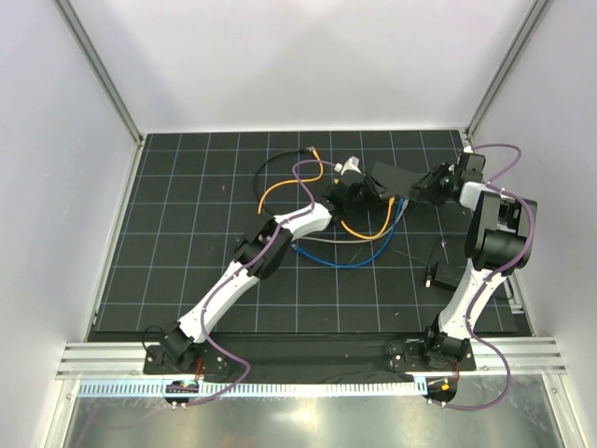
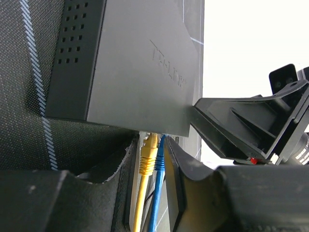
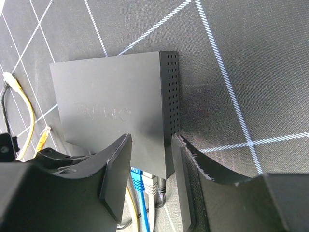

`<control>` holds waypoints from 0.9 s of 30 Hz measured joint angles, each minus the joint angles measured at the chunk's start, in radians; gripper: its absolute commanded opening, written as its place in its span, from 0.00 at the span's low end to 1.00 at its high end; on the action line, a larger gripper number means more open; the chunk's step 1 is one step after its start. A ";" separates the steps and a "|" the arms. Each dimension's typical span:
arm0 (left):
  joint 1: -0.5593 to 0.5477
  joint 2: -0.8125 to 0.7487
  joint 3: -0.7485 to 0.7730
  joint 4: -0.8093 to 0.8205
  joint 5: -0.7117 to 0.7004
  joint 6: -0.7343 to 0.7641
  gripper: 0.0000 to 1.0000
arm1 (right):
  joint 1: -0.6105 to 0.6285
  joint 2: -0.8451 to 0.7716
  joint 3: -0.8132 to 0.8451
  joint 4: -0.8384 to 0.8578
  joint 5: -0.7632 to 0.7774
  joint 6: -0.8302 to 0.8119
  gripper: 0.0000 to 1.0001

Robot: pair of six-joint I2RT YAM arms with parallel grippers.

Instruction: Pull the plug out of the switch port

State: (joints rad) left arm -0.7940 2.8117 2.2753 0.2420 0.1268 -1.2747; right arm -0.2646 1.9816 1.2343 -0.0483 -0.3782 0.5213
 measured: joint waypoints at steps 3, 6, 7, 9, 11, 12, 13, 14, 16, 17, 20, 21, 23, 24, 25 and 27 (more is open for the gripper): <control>0.000 0.009 0.010 0.003 -0.006 -0.015 0.29 | 0.001 0.002 0.000 -0.001 -0.001 -0.001 0.45; -0.002 0.014 0.015 0.003 -0.016 -0.033 0.30 | 0.003 0.005 0.002 -0.002 0.000 -0.004 0.44; -0.003 0.016 0.018 0.003 -0.019 -0.035 0.31 | 0.004 0.006 0.003 -0.002 0.000 -0.006 0.44; -0.005 0.018 0.021 0.003 -0.030 -0.046 0.32 | 0.005 0.009 0.004 -0.002 0.000 -0.011 0.43; -0.006 0.019 0.025 0.002 -0.041 -0.059 0.33 | 0.006 0.009 0.004 -0.005 0.000 -0.016 0.42; -0.007 0.019 0.026 0.000 -0.047 -0.063 0.33 | 0.007 0.009 0.005 -0.006 0.002 -0.019 0.42; -0.009 0.020 0.028 0.000 -0.053 -0.068 0.33 | 0.008 0.009 0.006 -0.006 0.002 -0.021 0.42; -0.010 0.021 0.031 -0.003 -0.059 -0.076 0.33 | 0.008 0.009 0.007 -0.007 0.004 -0.023 0.41; -0.011 0.023 0.039 -0.016 -0.068 -0.083 0.31 | 0.010 0.011 0.011 -0.011 0.007 -0.029 0.41; -0.012 0.024 0.046 -0.027 -0.075 -0.084 0.29 | 0.010 0.013 0.014 -0.014 0.009 -0.031 0.40; -0.014 0.024 0.057 -0.044 -0.091 -0.083 0.18 | 0.014 0.014 0.019 -0.019 0.014 -0.039 0.40; -0.015 0.024 0.058 -0.045 -0.095 -0.081 0.16 | 0.015 0.014 0.020 -0.019 0.017 -0.041 0.40; -0.016 0.024 0.058 -0.044 -0.100 -0.080 0.12 | 0.015 0.014 0.020 -0.022 0.018 -0.045 0.40; -0.016 0.024 0.058 -0.043 -0.100 -0.079 0.07 | 0.015 0.014 0.021 -0.023 0.019 -0.047 0.40; -0.016 0.024 0.058 -0.042 -0.100 -0.079 0.06 | 0.015 0.014 0.021 -0.024 0.019 -0.048 0.40; -0.016 0.024 0.058 -0.040 -0.100 -0.079 0.06 | 0.016 0.015 0.021 -0.028 0.020 -0.048 0.40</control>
State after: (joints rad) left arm -0.8097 2.8361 2.3333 0.2024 0.0265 -1.3537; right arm -0.2485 1.9965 1.2549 -0.0761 -0.3580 0.4732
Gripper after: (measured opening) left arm 0.201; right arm 0.400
